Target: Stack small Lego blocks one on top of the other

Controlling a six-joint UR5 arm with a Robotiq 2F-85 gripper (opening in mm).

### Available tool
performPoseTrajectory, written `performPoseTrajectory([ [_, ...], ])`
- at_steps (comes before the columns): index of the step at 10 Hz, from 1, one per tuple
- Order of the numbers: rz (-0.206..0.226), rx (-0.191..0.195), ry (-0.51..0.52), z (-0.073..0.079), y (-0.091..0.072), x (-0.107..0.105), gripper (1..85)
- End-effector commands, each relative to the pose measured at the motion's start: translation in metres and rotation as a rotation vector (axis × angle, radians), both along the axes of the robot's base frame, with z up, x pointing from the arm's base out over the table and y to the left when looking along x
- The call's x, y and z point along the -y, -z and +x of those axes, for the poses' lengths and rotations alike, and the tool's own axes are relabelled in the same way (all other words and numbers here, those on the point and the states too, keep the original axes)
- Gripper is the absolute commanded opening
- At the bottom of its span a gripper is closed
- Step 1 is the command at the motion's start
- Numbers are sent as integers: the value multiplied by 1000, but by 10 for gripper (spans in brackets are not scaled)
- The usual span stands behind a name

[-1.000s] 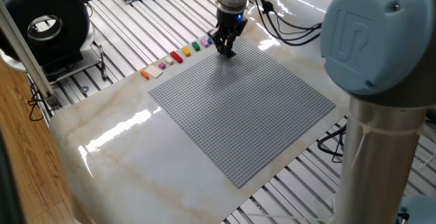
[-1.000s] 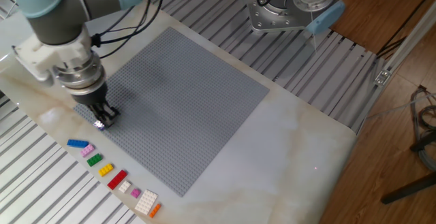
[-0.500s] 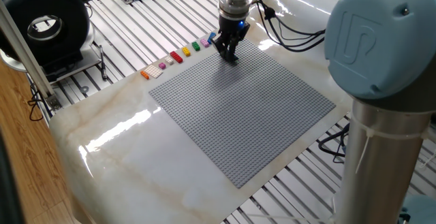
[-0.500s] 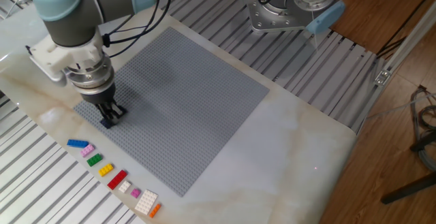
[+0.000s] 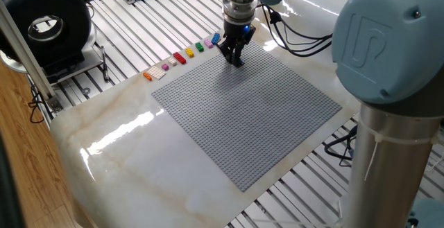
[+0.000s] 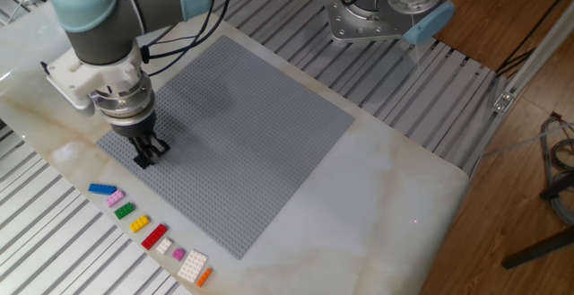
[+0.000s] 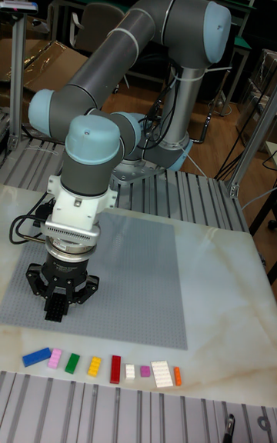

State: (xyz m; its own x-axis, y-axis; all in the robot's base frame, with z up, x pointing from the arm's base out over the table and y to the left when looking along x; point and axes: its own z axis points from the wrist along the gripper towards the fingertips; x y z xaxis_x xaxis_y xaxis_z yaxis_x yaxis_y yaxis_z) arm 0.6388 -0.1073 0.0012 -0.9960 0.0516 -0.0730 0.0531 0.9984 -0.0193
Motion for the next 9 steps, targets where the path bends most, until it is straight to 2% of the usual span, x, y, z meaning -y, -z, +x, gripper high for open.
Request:
performPoseTrajectory([
  [1,1,2,1,0,0,0,10],
  [5,-9,9,-12,1,-1,1,10],
  [9,-18,-3,-30,-1,-1,4,10],
])
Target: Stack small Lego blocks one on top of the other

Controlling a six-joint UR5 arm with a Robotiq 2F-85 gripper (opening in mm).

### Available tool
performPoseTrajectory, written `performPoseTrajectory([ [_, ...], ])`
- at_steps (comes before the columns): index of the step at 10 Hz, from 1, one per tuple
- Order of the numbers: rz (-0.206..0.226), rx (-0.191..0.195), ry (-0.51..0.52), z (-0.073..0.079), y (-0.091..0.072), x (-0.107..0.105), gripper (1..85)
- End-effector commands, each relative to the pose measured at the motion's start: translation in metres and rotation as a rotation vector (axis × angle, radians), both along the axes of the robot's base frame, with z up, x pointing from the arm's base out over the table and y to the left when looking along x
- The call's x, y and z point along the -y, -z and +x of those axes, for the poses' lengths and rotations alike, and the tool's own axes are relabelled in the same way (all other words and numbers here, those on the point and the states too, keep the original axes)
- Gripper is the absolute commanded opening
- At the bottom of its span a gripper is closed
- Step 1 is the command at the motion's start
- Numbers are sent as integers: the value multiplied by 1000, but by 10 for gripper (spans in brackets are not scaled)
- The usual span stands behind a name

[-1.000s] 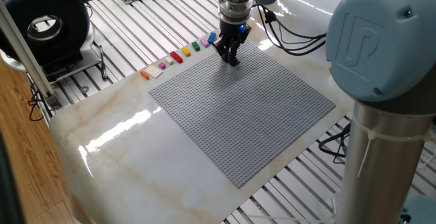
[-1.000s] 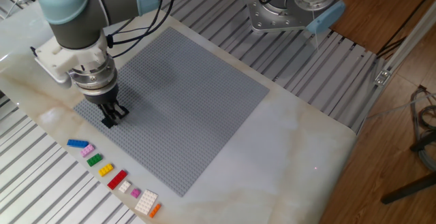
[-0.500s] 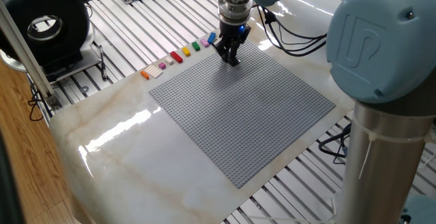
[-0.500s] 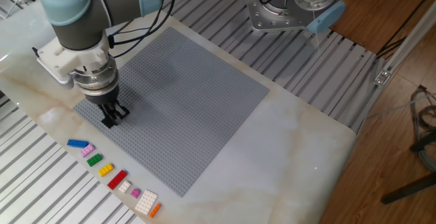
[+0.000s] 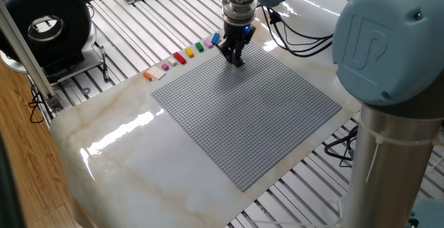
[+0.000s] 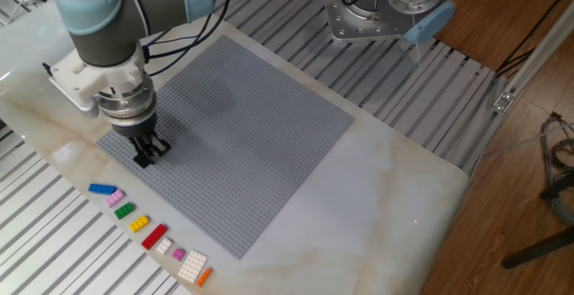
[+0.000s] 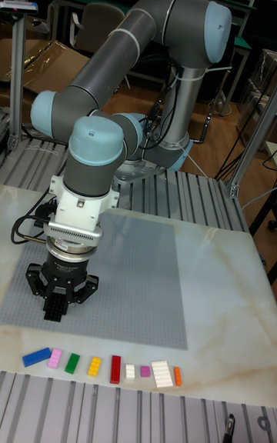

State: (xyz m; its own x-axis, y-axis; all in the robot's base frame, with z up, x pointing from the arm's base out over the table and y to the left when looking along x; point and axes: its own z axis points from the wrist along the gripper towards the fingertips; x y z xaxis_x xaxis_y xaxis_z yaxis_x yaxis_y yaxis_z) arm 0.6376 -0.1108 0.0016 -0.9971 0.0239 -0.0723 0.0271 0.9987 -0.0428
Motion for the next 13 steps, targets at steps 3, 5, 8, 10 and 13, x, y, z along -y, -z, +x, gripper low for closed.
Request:
performPoseTrajectory([
  [3,37,2,1,1,-1,-7,10],
  [5,44,3,-9,1,0,-8,10],
  [8,75,-13,-18,-3,0,-16,17],
  [10,87,-27,-31,-6,0,-19,90],
  [13,98,-32,-58,-7,-2,-18,203],
])
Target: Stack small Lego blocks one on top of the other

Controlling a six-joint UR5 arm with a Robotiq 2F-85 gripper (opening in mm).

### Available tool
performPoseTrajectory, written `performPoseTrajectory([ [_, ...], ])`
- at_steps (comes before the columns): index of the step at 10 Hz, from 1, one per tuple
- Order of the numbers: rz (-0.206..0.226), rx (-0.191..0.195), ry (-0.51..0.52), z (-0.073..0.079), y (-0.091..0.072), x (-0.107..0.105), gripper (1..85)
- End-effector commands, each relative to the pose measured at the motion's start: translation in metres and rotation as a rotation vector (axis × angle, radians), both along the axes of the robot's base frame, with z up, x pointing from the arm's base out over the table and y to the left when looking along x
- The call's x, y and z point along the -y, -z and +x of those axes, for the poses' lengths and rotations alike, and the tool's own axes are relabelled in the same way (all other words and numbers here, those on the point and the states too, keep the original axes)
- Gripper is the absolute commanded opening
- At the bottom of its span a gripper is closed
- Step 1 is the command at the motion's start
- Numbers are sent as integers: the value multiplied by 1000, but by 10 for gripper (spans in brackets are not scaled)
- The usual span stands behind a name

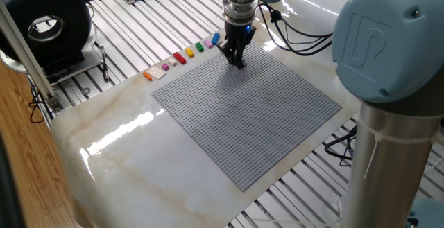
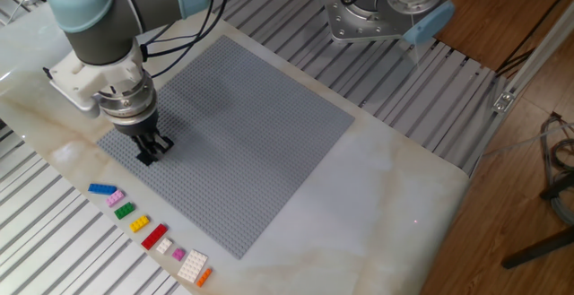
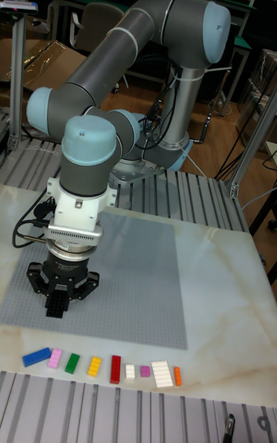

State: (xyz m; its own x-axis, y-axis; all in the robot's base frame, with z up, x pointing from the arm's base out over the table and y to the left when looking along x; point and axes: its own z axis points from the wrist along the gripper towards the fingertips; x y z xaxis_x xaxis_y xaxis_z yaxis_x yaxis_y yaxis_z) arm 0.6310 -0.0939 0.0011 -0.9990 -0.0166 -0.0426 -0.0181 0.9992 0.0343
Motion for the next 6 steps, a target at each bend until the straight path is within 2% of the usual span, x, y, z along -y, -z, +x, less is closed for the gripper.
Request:
performPoseTrajectory([
  [1,20,-2,-20,0,-3,0,227],
  [3,18,5,-40,2,-3,3,283],
  [6,5,13,-55,4,-3,8,307],
])
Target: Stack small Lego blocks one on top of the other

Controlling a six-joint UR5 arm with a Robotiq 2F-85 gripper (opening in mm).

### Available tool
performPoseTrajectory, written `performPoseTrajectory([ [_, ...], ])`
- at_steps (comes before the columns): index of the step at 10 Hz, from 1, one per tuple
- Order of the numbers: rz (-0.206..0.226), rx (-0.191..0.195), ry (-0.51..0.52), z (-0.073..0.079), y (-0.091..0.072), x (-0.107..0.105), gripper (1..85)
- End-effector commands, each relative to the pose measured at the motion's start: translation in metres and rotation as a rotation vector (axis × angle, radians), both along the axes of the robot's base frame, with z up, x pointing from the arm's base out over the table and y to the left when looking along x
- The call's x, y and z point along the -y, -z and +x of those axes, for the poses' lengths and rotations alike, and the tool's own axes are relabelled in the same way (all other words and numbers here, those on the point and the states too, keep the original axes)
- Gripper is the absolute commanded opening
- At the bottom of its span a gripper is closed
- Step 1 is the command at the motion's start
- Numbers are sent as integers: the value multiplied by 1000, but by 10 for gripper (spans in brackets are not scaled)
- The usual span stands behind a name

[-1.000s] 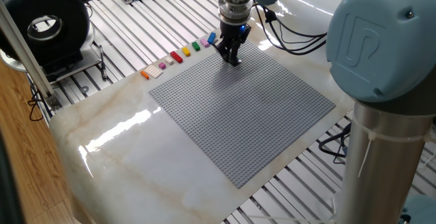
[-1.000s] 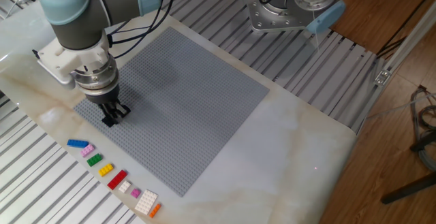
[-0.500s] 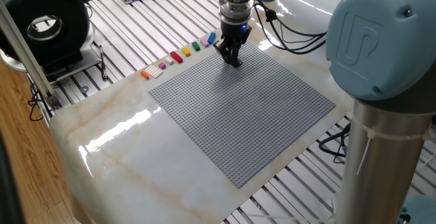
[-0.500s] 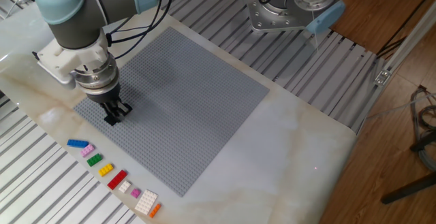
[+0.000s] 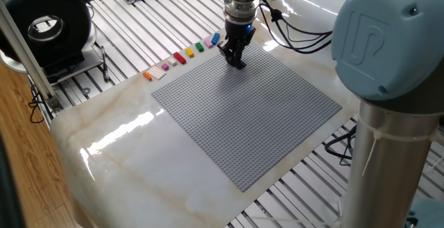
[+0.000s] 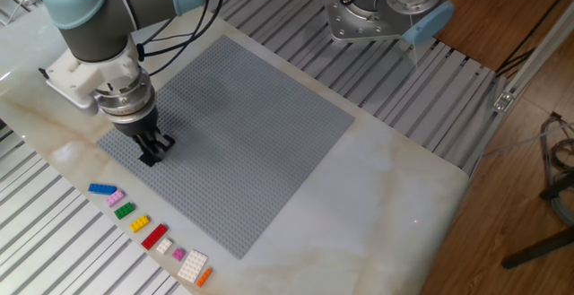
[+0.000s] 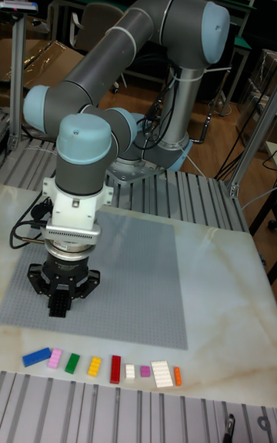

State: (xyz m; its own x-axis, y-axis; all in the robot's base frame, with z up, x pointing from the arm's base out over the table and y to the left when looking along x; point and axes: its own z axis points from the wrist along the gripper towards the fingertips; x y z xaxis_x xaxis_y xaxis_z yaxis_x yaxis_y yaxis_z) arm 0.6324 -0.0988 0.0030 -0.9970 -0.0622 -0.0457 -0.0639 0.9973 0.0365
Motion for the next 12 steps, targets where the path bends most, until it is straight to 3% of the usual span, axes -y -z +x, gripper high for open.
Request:
performPoseTrajectory([
  [1,4,14,-13,4,-1,3,317],
  [6,2,34,-39,9,1,6,440],
  [12,-6,7,-26,3,-1,8,467],
])
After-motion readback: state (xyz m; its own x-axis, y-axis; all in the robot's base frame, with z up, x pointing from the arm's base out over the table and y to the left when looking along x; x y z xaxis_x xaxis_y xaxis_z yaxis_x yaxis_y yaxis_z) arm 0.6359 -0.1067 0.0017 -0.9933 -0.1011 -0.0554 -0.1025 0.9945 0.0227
